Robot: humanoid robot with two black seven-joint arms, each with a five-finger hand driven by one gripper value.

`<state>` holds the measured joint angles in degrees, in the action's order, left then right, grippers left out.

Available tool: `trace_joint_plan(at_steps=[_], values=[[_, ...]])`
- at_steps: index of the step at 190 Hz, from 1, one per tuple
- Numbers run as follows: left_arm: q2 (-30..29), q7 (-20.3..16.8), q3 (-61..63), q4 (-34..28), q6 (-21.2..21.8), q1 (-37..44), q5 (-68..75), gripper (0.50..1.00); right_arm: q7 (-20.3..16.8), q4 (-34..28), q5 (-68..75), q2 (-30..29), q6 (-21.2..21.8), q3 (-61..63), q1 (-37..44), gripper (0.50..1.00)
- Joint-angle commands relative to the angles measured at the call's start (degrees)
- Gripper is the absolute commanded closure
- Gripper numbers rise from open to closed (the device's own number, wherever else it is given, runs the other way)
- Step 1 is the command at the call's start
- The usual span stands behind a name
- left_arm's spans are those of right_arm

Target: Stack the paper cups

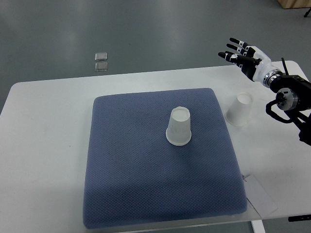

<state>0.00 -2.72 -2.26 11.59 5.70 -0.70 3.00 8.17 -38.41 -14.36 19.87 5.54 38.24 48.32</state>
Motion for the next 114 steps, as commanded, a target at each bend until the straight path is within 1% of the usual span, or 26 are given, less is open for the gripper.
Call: trace_joint_plan(at_steps=[1, 50, 75, 114], values=[[0.0, -0.09, -0.03, -0.16, 0.01, 0.0, -0.01, 0.5, 0.0, 0.0, 0.03, -0.01, 0.0, -0.01, 0.1, 0.587], [0.0, -0.09, -0.47, -0.16, 0.1, 0.0, -0.1, 0.5, 0.0, 0.0, -0.05, -0.01, 0.44, -0.01, 0.1, 0.587], [0.0, -0.09, -0.29, -0.34, 0.1, 0.0, -0.1, 0.5, 0.0, 0.0, -0.05, 0.08, 1.93, -0.18, 0.1, 0.587], [0.0, -0.09, -0.38, -0.25, 0.1, 0.0, -0.1, 0.5, 0.0, 0.0, -0.05, 0.08, 1.84, 0.17, 0.1, 0.587]])
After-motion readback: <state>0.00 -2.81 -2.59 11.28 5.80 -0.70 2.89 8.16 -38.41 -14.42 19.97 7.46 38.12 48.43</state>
